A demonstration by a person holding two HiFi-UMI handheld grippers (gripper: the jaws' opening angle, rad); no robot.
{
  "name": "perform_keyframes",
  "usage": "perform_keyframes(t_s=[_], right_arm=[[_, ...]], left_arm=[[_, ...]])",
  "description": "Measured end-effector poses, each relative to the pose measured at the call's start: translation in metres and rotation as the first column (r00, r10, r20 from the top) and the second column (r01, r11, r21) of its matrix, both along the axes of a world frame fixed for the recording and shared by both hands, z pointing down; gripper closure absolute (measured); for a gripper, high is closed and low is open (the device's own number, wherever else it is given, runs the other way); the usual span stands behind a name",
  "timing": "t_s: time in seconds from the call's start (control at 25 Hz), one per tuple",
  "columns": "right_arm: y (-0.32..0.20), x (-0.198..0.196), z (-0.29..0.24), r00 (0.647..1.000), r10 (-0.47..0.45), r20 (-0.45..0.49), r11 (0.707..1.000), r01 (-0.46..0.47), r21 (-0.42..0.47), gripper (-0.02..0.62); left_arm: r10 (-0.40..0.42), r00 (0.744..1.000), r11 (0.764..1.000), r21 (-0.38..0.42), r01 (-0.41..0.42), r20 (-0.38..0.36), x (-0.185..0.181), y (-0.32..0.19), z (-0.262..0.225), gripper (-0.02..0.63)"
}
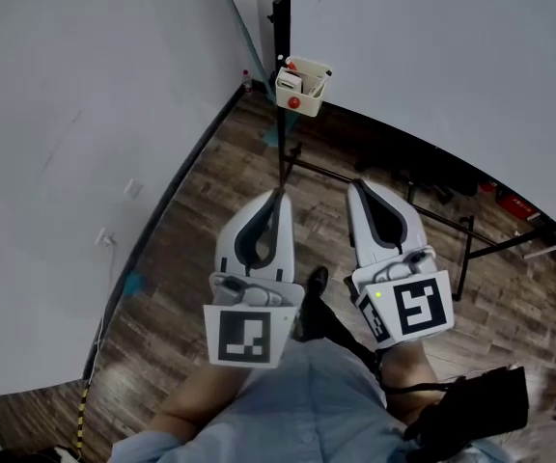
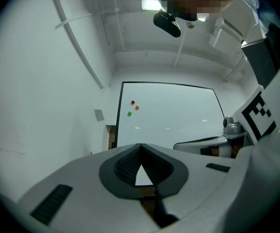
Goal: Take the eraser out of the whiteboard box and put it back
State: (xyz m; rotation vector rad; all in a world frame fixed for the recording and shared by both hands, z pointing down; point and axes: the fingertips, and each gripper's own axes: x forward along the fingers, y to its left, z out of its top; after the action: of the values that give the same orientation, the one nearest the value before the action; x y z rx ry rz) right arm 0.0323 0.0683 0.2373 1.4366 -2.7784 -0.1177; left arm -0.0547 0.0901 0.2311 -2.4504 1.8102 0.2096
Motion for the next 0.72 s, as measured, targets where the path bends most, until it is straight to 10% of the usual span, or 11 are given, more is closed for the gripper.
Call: perform_keyframes(t_s=[0.72], right_arm=[[-0.151,-0.009,0.009,0.997,-0.078,0.029,0.997,0.079,-0.011,0.594]], left_arm=[[-0.025,0.998,1.0,-0.009,0.025,0.055,0.003,-0.153,0.002,0.601]])
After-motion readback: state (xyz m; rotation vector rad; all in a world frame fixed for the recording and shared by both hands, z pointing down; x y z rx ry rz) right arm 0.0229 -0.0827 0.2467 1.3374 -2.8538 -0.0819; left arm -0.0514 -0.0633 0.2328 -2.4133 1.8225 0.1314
